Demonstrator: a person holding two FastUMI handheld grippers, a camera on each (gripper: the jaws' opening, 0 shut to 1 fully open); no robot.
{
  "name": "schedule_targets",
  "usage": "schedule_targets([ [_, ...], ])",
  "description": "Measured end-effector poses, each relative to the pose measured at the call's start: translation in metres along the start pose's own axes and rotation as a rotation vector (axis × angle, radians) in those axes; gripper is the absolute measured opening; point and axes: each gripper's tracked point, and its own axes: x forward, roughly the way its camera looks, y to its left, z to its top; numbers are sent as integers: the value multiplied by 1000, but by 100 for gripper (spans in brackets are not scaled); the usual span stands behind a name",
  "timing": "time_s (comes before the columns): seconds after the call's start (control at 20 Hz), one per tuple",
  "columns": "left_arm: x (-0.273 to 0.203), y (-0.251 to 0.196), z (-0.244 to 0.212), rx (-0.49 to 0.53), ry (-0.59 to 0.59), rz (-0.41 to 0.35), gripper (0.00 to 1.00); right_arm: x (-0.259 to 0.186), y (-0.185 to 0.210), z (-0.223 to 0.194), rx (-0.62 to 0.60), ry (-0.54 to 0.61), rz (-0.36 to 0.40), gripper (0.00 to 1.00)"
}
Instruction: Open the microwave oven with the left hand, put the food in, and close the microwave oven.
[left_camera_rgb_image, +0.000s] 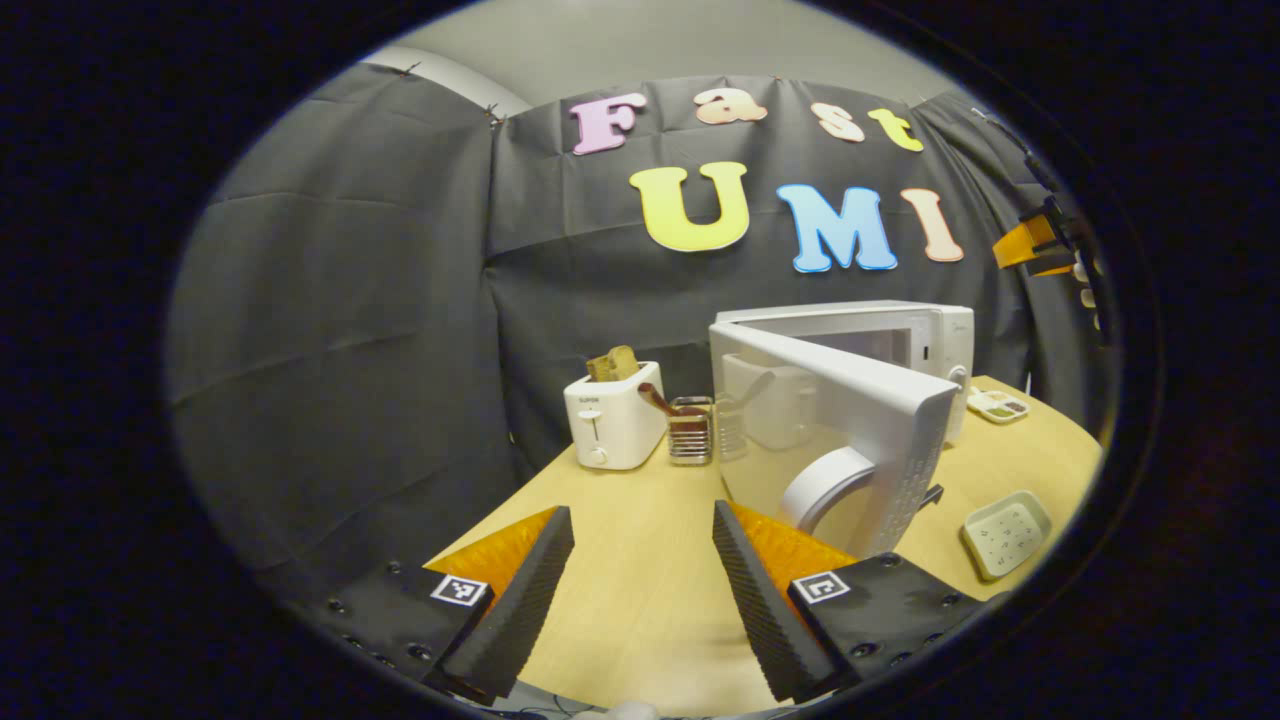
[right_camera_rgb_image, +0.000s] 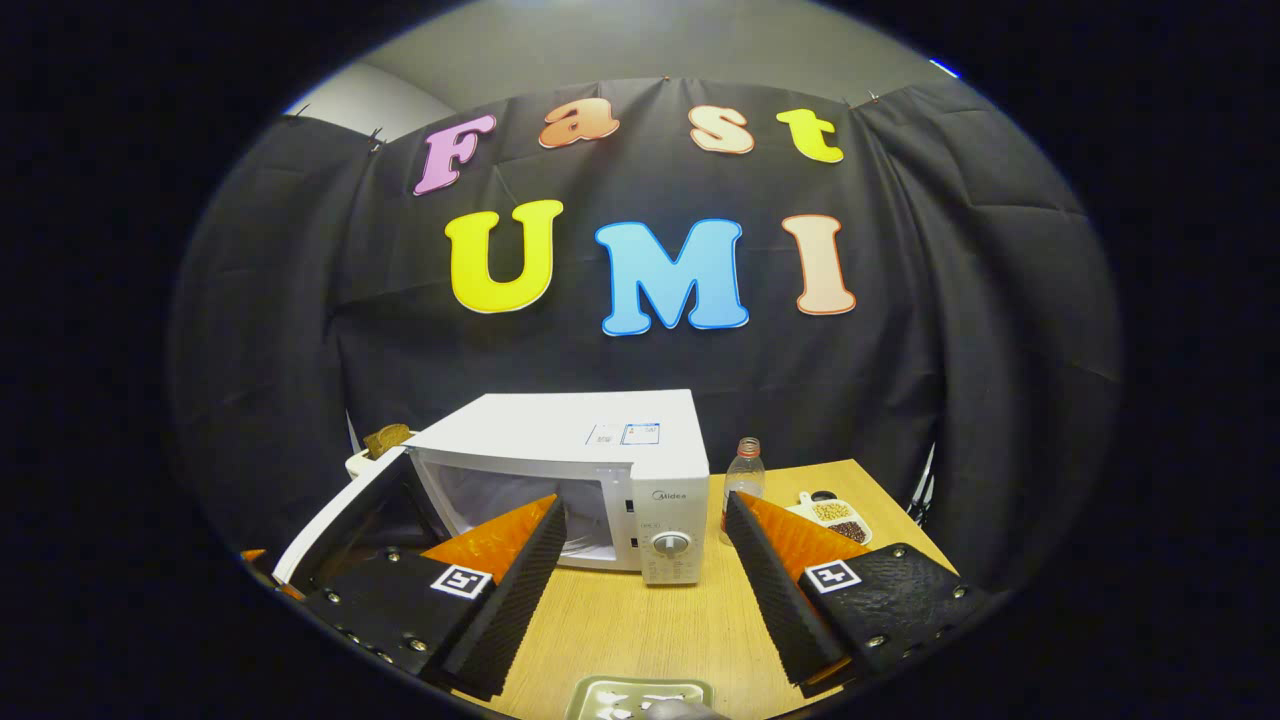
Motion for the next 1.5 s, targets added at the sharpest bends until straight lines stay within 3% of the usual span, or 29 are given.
schedule_targets([
  [0.3,17,-79,28,-1,-42,-125,95,-13,-37,33,-63,-150,-79,98],
  [0.7,42,-172,42,-60,-46,-226,94,-16,-79,29,-49,-124,-151,98],
  [0.9,38,-222,36,-19,-41,-301,94,-21,-105,24,-49,-107,-177,98],
  [1.5,115,-328,63,-22,-61,-343,94,-9,-171,5,-12,-49,-218,98],
])
